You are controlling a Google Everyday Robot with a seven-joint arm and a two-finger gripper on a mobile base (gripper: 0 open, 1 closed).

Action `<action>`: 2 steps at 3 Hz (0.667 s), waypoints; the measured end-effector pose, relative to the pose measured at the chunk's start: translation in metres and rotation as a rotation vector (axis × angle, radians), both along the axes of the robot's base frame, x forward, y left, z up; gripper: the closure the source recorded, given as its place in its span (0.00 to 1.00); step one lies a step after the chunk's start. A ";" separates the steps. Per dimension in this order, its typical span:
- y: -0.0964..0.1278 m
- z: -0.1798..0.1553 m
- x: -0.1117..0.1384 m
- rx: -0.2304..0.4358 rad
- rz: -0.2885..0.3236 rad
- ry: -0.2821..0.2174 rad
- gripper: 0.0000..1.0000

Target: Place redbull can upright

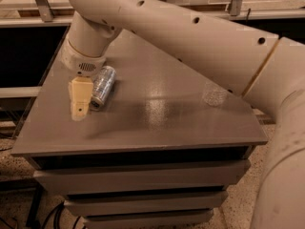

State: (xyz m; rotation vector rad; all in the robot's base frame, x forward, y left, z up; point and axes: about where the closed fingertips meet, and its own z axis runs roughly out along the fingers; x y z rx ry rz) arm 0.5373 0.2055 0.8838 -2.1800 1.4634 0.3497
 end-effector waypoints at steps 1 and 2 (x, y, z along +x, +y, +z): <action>-0.003 -0.005 -0.006 -0.007 0.111 -0.027 0.00; -0.008 -0.012 -0.010 -0.006 0.201 -0.060 0.00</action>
Offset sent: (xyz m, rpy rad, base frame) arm -0.0131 -0.0175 -0.0189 -0.0002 -0.1039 0.3021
